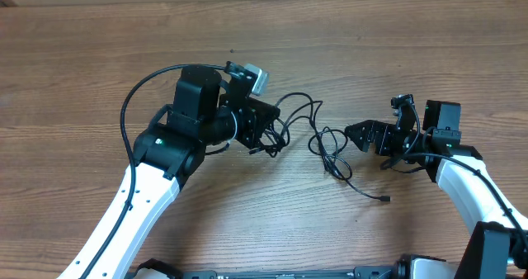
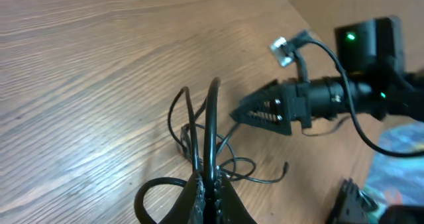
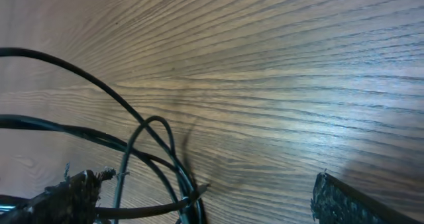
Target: Untangle cables
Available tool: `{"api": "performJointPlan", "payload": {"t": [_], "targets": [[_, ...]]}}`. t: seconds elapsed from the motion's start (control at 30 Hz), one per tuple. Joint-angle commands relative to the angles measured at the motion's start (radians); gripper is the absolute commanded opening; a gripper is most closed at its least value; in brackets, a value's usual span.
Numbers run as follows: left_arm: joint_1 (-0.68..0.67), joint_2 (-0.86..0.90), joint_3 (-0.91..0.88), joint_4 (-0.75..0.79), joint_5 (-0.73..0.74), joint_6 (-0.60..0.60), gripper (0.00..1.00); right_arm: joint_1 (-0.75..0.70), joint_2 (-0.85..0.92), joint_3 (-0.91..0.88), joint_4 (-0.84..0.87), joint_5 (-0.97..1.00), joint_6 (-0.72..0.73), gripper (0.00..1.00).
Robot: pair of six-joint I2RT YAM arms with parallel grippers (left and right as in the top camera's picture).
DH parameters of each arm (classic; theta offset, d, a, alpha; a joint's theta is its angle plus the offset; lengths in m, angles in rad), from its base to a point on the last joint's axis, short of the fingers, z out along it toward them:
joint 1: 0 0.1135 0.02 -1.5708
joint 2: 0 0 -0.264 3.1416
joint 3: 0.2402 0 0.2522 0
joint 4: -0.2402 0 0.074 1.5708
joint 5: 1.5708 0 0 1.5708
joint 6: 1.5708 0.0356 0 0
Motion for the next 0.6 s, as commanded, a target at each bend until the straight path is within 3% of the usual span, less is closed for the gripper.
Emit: {"api": "performJointPlan", "payload": {"t": [0.0,0.03,0.2,0.57], "targets": [[0.010,-0.012,0.016,0.032,0.006,0.031,0.04,0.002,-0.053,0.013,0.005,0.090,-0.012,1.00],[0.010,-0.014,0.016,0.056,0.095,0.135,0.04,0.002,-0.074,0.014,0.003,0.129,-0.012,1.00],[0.010,-0.034,0.016,0.159,0.369,0.364,0.04,0.002,-0.178,0.033,0.001,0.159,-0.012,1.00],[0.010,-0.125,0.016,0.245,0.560,0.830,0.04,0.002,-0.354,0.155,-0.171,0.158,-0.012,1.00]]}}
